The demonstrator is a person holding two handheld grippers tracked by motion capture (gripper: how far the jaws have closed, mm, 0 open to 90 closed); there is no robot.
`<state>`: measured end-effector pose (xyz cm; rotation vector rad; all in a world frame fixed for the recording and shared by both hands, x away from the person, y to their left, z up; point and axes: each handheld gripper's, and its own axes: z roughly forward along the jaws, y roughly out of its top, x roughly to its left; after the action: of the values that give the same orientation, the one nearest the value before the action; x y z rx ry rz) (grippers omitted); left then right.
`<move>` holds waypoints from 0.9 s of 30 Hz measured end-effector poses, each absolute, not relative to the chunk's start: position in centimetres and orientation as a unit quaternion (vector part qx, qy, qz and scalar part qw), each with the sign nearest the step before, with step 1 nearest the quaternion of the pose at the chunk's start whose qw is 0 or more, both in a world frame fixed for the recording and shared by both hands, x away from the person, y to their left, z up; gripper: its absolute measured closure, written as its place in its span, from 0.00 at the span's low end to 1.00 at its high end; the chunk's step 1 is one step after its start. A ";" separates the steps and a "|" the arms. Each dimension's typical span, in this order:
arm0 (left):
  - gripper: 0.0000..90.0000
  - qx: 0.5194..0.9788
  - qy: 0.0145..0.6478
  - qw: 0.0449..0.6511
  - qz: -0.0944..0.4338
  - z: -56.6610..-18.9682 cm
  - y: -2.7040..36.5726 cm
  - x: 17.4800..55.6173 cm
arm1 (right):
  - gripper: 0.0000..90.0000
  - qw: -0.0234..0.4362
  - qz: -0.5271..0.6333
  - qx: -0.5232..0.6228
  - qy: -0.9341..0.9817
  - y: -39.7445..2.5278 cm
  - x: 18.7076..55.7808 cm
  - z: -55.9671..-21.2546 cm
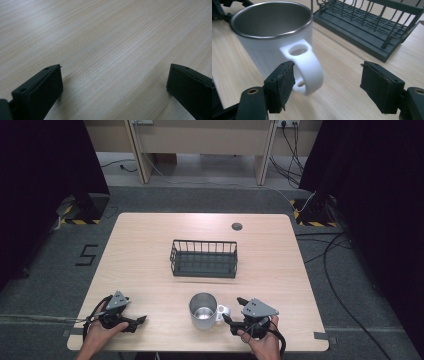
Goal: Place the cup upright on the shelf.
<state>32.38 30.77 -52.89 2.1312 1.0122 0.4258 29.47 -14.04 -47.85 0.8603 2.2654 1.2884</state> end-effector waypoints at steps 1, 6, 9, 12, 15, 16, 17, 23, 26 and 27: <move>0.00 0.828 0.393 0.363 0.166 -52.9 30.8 32.4 | 0.29 0.197 0.460 0.307 0.809 -14.0 29.5 -47.8; 0.00 0.829 0.393 0.363 0.165 -52.9 30.8 32.4 | 0.22 0.191 0.489 0.294 0.799 -13.8 28.8 -47.0; 0.00 0.828 0.393 0.363 0.165 -52.9 30.8 32.4 | 0.18 0.183 0.506 0.278 0.796 -13.2 28.4 -46.6; 0.00 0.829 0.393 0.363 0.165 -52.9 30.8 32.4 | 0.17 0.175 0.518 0.263 0.795 -12.4 28.3 -46.4; 0.00 0.829 0.393 0.363 0.165 -52.9 30.8 32.4 | 0.17 0.172 0.526 0.253 0.794 -11.6 28.4 -46.5; 0.00 0.828 0.393 0.363 0.165 -52.9 30.8 32.4 | 0.17 0.170 0.527 0.249 0.794 -11.3 28.5 -46.5; 0.00 0.828 0.393 0.363 0.165 -52.9 30.8 32.4 | 0.17 0.167 0.529 0.246 0.795 -11.1 28.6 -46.5; 0.00 0.829 0.393 0.363 0.165 -52.9 30.8 32.4 | 0.17 0.164 0.530 0.239 0.797 -9.9 29.1 -46.6; 0.00 0.828 0.393 0.363 0.165 -52.9 30.8 32.4 | 0.17 0.163 0.529 0.242 0.797 -9.5 29.3 -46.7; 0.00 0.829 0.393 0.363 0.165 -52.9 30.8 32.4 | 0.17 0.162 0.530 0.240 0.797 -9.4 29.4 -46.7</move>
<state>32.38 30.77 -52.88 2.1329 1.0119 0.4250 29.45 -9.40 -46.71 0.6850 2.2757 1.5124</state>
